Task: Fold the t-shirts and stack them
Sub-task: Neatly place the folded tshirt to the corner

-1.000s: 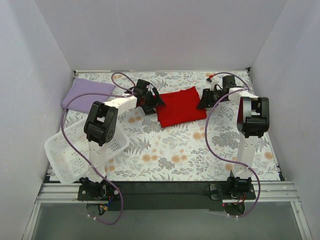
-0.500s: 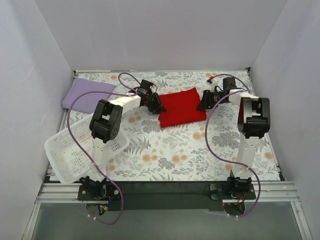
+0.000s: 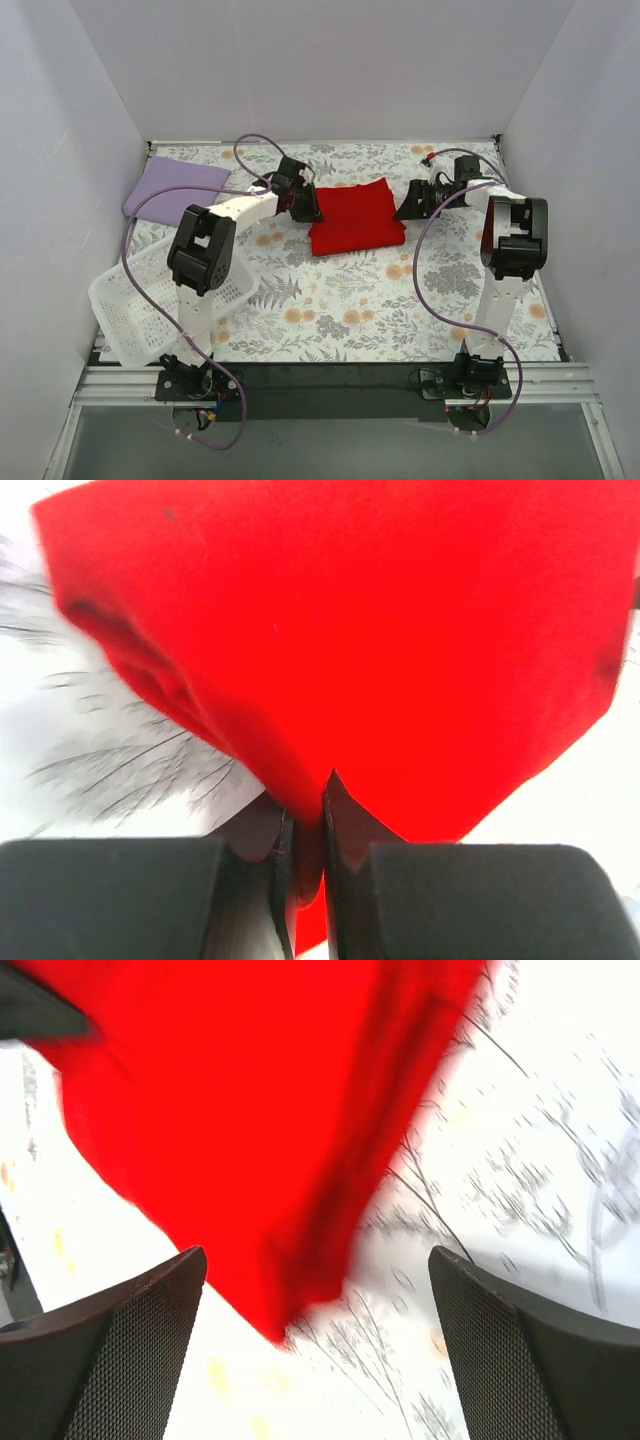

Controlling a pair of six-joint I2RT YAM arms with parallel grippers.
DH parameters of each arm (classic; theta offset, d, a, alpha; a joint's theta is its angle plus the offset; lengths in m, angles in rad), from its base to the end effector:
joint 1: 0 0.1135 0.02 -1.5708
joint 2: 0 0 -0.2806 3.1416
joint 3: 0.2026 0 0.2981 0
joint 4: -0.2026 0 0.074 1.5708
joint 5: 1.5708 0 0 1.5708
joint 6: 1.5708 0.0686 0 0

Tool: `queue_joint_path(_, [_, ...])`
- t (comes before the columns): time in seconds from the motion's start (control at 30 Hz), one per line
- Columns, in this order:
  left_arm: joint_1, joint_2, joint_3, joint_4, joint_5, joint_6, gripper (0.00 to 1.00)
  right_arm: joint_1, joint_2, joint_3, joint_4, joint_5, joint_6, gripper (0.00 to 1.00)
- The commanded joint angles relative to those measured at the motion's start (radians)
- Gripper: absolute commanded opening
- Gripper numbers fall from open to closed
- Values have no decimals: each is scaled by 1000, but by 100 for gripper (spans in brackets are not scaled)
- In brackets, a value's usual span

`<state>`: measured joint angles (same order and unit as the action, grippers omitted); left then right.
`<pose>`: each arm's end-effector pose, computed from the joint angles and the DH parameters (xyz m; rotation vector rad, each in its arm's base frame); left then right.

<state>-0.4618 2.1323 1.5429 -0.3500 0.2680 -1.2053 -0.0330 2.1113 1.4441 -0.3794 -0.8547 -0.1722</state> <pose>0.4648 -0.2516 0.1254 -0.8907 2.6196 -0.9189 0.4919 0.0355 0.1175 -0.4521 2.3363 1.0052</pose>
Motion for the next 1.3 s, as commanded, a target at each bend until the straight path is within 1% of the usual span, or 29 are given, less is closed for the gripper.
queue_joint_path(0.0, [0,-187,34,-64,-236,174,0,-31,-51,-34,-47,-20,-56,98])
queue_joint_path(0.03, [2,-198,39,-75,-256,214,0,-31,-59,-40,-47,-23,-64,98])
queue_joint_path(0.1, [2,-215,65,-96,-355,248,0,-30,-86,-59,-44,-32,-70,98])
queue_joint_path(0.17, [0,-219,103,-138,-401,297,0,-31,-102,-68,-44,-33,-78,98])
queue_joint_path(0.2, [2,-216,114,-165,-462,311,0,-30,-115,-76,-44,-32,-79,98])
queue_joint_path(0.27, [2,-215,134,-187,-521,363,0,-31,-125,-83,-42,-33,-81,98])
queue_joint_path(0.3, [5,-215,140,-198,-576,377,0,-31,-128,-86,-39,-35,-81,98])
queue_joint_path(0.4, [18,-227,132,-198,-650,441,0,-31,-125,-96,-39,-40,-81,98])
queue_joint_path(0.43, [23,-229,131,-198,-697,460,0,-31,-122,-97,-39,-40,-82,98])
queue_joint_path(0.53, [40,-230,125,-201,-751,521,0,-31,-119,-97,-36,-44,-82,98])
queue_joint_path(0.7, [57,-232,118,-198,-783,605,0,-31,-111,-99,-36,-52,-82,98])
queue_joint_path(0.9, [106,-253,122,-185,-696,650,0,-31,-105,-105,-35,-61,-87,98])
queue_joint_path(1.27, [193,-295,74,-129,-690,826,0,-30,-102,-105,-36,-78,-84,98])
